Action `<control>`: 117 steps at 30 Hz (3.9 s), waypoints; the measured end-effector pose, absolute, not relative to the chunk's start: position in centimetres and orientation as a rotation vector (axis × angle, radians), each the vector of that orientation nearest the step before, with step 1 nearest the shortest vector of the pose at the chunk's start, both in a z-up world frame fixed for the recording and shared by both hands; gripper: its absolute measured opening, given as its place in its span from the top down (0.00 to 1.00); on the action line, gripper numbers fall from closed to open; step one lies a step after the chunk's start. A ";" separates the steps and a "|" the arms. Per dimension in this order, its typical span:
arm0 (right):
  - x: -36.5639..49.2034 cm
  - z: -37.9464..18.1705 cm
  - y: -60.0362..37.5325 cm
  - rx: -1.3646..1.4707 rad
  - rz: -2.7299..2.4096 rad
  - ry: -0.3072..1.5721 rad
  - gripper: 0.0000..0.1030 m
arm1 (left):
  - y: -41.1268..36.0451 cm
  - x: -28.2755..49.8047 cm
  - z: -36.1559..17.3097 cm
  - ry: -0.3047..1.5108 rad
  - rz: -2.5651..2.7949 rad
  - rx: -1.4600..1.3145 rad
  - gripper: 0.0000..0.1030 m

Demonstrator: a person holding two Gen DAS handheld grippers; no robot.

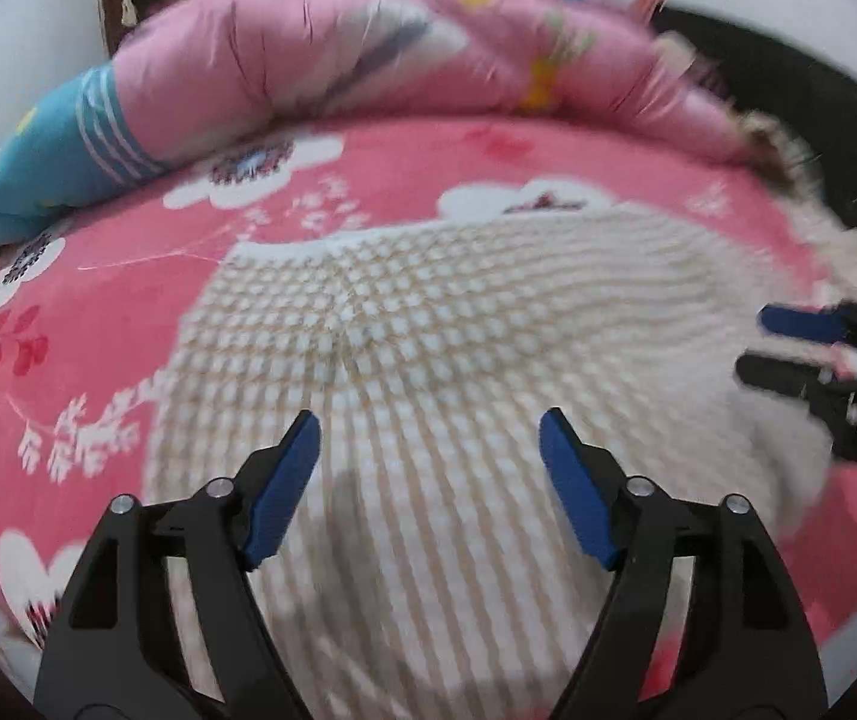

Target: Fold large clothes

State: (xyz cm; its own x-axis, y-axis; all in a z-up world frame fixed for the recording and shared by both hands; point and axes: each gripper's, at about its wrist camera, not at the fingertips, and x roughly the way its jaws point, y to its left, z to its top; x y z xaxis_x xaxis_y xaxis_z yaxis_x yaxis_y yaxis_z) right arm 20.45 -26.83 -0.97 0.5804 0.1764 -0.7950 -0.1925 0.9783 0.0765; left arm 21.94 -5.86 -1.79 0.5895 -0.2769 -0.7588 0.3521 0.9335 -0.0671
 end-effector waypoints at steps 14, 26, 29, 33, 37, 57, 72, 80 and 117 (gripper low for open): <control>14.0 -4.2 -31.0 -0.004 -0.039 0.954 0.32 | -1.1 17.9 -7.7 0.979 -0.177 -0.026 0.15; 7.1 1.0 -28.7 0.090 0.033 0.793 0.07 | -2.6 9.6 -0.1 0.774 -0.197 0.008 0.08; 6.1 1.5 -25.9 0.080 0.037 0.752 0.07 | -2.8 7.4 0.3 0.772 -0.184 -0.007 0.08; 3.4 2.7 -24.7 0.056 -0.049 0.685 0.07 | -2.3 4.7 0.1 0.772 -0.136 -0.019 0.08; 1.8 2.9 -23.6 0.024 -0.153 0.706 0.06 | -2.1 3.4 1.0 0.760 -0.107 -0.041 0.08; 3.2 0.9 -22.0 0.013 -0.171 0.795 0.06 | -3.9 4.9 -0.6 0.902 -0.069 0.005 0.08; 3.1 0.7 -22.5 0.032 -0.176 0.809 0.06 | -4.4 5.0 -1.1 0.921 -0.076 0.019 0.08; 2.8 1.1 -22.5 0.028 -0.174 0.798 0.06 | -4.7 4.7 -0.8 0.908 -0.076 0.036 0.08; 2.5 1.6 -22.3 0.024 -0.177 0.793 0.06 | -4.6 4.4 0.0 0.889 -0.066 0.056 0.08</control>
